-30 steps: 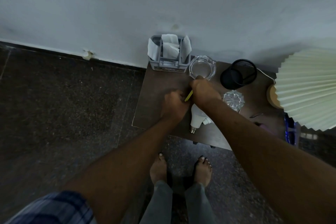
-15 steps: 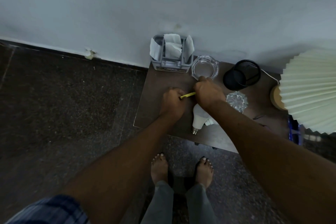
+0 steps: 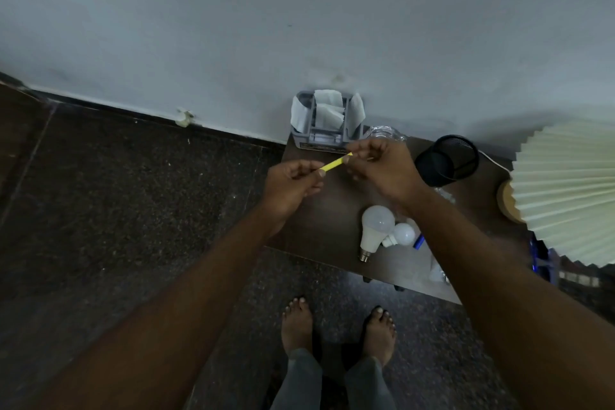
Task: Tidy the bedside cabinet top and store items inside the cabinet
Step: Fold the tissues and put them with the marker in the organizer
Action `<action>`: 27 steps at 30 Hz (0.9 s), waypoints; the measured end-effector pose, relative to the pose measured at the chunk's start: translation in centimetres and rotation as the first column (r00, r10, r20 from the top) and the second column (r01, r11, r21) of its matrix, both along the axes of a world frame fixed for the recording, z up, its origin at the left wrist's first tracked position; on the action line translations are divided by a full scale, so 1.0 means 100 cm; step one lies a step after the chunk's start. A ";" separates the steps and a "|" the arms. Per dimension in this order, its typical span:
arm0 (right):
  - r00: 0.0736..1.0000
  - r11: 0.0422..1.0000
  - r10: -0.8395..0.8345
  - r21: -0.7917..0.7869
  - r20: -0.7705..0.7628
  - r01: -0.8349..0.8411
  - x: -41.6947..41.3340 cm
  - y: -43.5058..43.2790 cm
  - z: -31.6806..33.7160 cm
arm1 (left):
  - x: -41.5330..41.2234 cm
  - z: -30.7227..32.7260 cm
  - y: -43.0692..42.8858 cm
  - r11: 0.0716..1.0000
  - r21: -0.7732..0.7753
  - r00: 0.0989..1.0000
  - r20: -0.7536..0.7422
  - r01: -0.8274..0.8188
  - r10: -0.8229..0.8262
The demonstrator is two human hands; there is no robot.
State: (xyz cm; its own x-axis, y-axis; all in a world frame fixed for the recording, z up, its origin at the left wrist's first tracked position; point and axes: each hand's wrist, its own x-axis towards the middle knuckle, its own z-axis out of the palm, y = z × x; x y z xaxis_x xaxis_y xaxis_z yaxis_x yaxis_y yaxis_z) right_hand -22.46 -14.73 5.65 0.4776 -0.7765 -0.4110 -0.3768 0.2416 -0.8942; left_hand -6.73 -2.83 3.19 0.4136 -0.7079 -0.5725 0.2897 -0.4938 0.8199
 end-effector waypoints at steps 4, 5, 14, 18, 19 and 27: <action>0.990 0.988 -0.135 -0.068 0.032 0.137 0.018 -0.004 0.010 | 0.002 0.008 -0.010 0.989 -0.009 0.986 -0.077 -0.148 0.147; 0.988 0.984 -0.149 -0.096 0.027 0.151 0.022 -0.006 0.011 | 0.003 0.009 -0.013 0.982 0.001 0.979 -0.088 -0.186 0.186; 0.960 0.834 -0.125 -0.551 -0.251 -0.036 0.051 -0.023 0.008 | 0.004 0.004 -0.033 0.957 0.045 0.953 -0.087 -0.288 0.291; 0.895 0.730 -0.057 -0.629 -0.443 -0.265 0.058 -0.019 0.004 | 0.004 0.000 -0.033 0.957 0.059 0.955 -0.074 -0.283 0.287; 0.875 0.712 -0.055 -0.633 -0.481 -0.304 0.059 -0.019 0.002 | 0.004 -0.001 -0.033 0.957 0.064 0.955 -0.077 -0.283 0.287; 0.793 0.677 -0.050 -0.604 -0.607 -0.420 0.067 -0.014 -0.010 | 0.006 -0.015 -0.025 0.963 0.084 0.961 -0.081 -0.257 0.263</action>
